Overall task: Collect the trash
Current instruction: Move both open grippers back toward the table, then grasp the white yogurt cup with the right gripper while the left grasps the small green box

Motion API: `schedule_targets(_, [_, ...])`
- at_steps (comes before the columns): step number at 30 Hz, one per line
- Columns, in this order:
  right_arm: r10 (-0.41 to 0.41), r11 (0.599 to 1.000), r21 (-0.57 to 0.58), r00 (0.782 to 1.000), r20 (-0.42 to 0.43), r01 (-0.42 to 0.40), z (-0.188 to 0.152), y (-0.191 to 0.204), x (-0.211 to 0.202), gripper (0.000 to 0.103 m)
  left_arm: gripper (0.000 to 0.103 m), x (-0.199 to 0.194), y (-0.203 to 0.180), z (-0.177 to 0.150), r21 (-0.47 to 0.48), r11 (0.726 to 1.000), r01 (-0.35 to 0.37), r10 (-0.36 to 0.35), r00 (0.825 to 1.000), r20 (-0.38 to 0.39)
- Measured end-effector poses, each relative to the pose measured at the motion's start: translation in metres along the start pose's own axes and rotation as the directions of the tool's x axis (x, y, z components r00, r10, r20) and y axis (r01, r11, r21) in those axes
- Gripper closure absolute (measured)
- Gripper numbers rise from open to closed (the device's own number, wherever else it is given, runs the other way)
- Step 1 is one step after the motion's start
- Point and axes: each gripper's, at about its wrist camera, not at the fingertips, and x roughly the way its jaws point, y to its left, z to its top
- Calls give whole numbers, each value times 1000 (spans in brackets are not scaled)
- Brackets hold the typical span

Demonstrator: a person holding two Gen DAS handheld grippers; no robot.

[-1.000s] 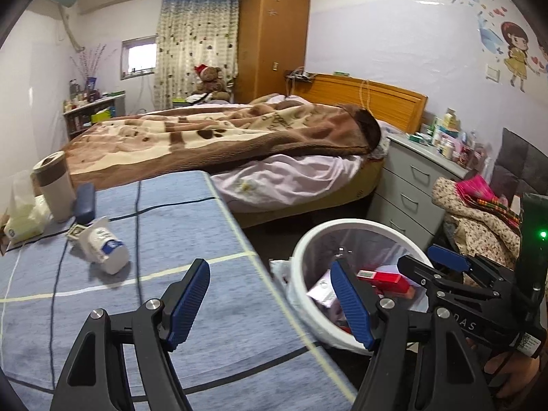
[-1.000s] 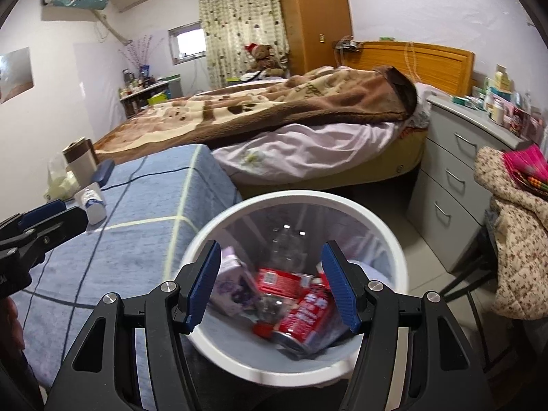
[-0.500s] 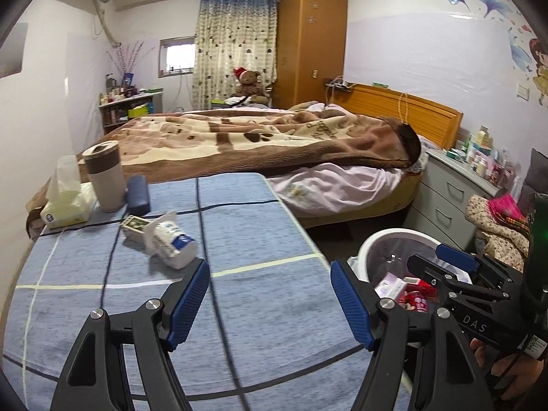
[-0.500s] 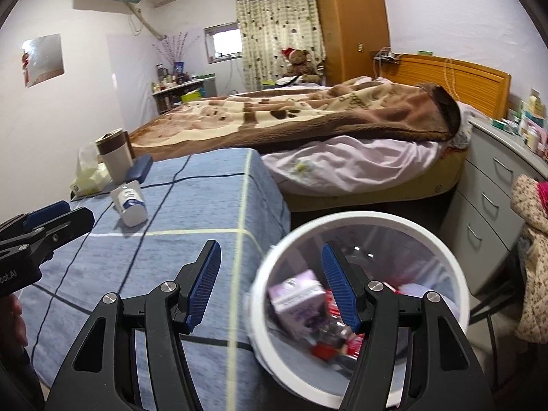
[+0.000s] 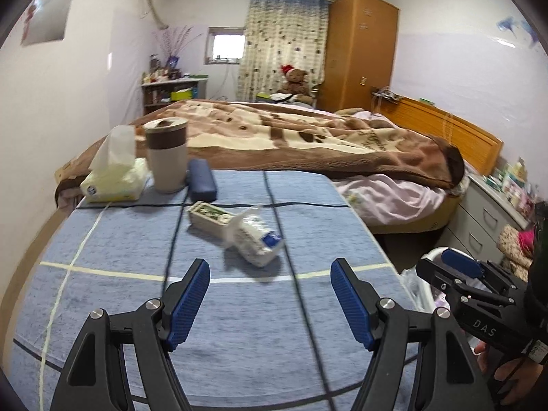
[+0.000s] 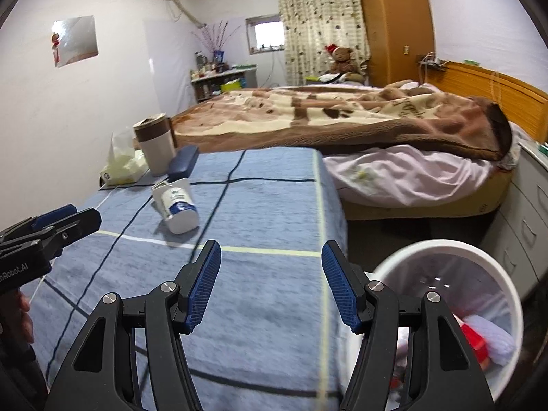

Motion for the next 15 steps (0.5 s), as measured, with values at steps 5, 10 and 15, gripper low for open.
schedule_targets(5, [45,999,-22,999,-29,-46,7,16,21,40,30,10,29,5,-16,998,-61,61,998,-15])
schedule_targets(10, [78,995,-50,995,-69,-81,14,33,45,40,30,22,52,8,-19,995,-96,96,995,-33])
schedule_targets(15, [139,986,-75,984,-108,-148,20,51,72,36,30,36,74,12,-34,991,-130,128,990,-52])
